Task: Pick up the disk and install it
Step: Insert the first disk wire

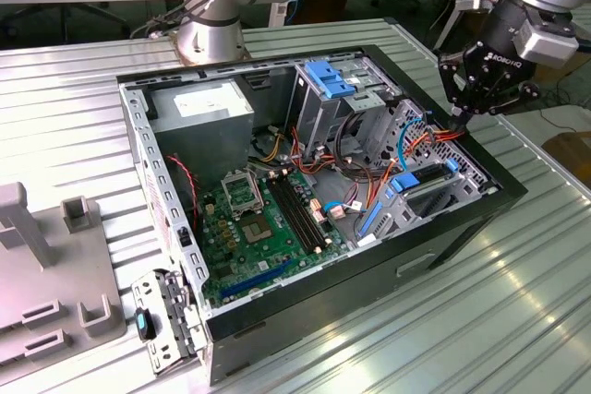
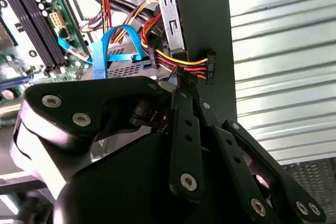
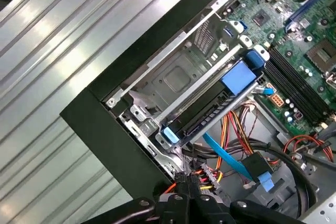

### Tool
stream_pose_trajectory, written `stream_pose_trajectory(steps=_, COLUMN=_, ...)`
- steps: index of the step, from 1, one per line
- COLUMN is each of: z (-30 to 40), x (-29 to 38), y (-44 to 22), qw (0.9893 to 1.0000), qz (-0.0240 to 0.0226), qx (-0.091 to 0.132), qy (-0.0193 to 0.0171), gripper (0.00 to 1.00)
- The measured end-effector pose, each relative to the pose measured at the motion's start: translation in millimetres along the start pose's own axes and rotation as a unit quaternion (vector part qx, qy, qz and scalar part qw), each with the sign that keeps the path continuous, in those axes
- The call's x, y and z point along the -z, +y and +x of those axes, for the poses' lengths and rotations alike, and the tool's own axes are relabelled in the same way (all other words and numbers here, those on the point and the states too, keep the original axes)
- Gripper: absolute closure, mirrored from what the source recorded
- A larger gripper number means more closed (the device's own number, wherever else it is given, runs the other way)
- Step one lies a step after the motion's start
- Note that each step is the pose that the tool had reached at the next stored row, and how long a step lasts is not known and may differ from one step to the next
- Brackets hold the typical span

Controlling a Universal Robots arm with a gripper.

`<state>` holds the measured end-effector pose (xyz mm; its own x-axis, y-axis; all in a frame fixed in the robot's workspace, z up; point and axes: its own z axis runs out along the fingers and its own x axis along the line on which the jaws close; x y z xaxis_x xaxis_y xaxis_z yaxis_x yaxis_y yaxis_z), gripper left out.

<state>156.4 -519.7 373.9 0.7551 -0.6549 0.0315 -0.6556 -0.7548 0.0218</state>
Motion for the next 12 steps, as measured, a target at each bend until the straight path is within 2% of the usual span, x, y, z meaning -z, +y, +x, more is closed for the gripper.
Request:
stream_pose_trajectory(steps=1, z=0.0, x=0.0, y=0.0, qw=1.0000, qz=0.0006, qx=0.007, qy=0.0006, gripper=0.89)
stream_pose_trajectory(steps=2, z=0.0, x=-0.1, y=0.0, qw=0.9996, qz=0.0036, qx=0.027, qy=0.0038, gripper=0.89)
stream_pose_trajectory(steps=3, z=-0.1, x=-0.2, y=0.0, qw=0.9992, qz=0.0076, qx=0.037, qy=0.0084, gripper=0.89)
stream_pose_trajectory(steps=4, z=0.0, x=-0.1, y=0.0, qw=0.9985, qz=0.0140, qx=0.051, qy=0.0157, gripper=0.89)
stream_pose_trajectory(steps=5, z=0.0, x=-0.2, y=-0.1, qw=0.9971, qz=0.0164, qx=0.073, qy=0.0173, gripper=0.89)
stream_pose_trajectory(steps=9, z=0.0, x=-0.2, y=-0.1, qw=0.9933, qz=0.0193, qx=0.112, qy=0.0191, gripper=0.89)
stream_pose_trajectory(steps=11, z=0.0, x=-0.5, y=0.0, qw=0.9904, qz=0.0209, qx=0.135, qy=0.0199, gripper=0.89)
stream_pose_trajectory(steps=12, z=0.1, x=-0.7, y=-0.1, qw=0.9872, qz=0.0222, qx=0.156, qy=0.0204, gripper=0.89)
